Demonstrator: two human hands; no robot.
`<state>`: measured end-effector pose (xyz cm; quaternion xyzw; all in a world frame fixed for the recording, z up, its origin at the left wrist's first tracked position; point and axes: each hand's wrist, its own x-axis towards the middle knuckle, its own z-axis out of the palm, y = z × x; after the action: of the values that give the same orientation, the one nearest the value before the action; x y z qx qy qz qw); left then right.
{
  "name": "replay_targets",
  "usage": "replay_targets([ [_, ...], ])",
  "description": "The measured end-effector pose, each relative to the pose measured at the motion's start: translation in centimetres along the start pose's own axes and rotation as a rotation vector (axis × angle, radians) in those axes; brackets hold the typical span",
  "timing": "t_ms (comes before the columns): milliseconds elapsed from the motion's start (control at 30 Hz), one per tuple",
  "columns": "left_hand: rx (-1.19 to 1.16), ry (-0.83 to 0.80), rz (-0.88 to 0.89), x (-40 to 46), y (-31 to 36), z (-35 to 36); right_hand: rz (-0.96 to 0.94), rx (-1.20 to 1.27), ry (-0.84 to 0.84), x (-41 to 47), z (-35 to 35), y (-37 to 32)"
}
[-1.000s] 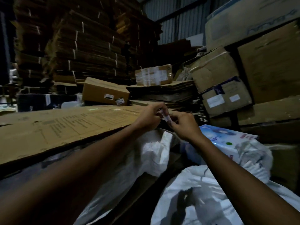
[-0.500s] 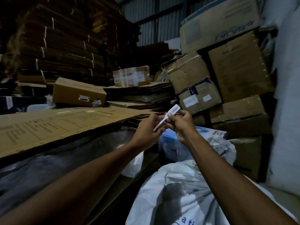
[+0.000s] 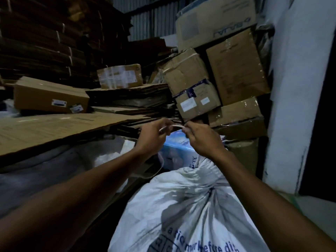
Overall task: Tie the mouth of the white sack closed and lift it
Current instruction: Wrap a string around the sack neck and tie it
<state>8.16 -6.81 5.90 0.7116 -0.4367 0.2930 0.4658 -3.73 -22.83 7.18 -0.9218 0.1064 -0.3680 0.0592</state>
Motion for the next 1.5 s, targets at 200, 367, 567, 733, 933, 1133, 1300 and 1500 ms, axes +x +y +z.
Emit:
replay_targets([
  [200,0.034,-0.275,-0.1,-1.3,0.6,4.5,0.243,-0.208,-0.111,-2.9,-2.2,6.1],
  [367,-0.1,-0.724,-0.254,-2.9,2.0,8.3,0.318,-0.237,-0.204,-5.8,-0.9,11.0],
  [567,-0.236,-0.895,-0.32,-4.6,5.5,11.1,0.445,-0.091,-0.309,-8.8,-0.7,13.8],
  [733,-0.283,-1.106,-0.194,-5.7,5.2,13.4,0.495,-0.114,-0.351,-11.1,-0.7,15.3],
  [933,-0.068,-1.041,0.126,-5.7,5.5,14.5,0.428,-0.087,-0.449,-12.7,0.5,16.8],
  [1133,0.119,-0.837,0.264,-6.1,5.6,15.8,0.008,-0.112,-0.42,-13.9,2.3,17.7],
  [1300,0.111,-0.622,0.247,-6.9,4.2,15.8,-0.04,0.086,-0.332,-14.8,3.2,18.9],
  [1500,0.169,-0.207,0.05,-8.8,2.4,15.7,0.077,0.155,-0.172,-15.7,4.5,19.8],
])
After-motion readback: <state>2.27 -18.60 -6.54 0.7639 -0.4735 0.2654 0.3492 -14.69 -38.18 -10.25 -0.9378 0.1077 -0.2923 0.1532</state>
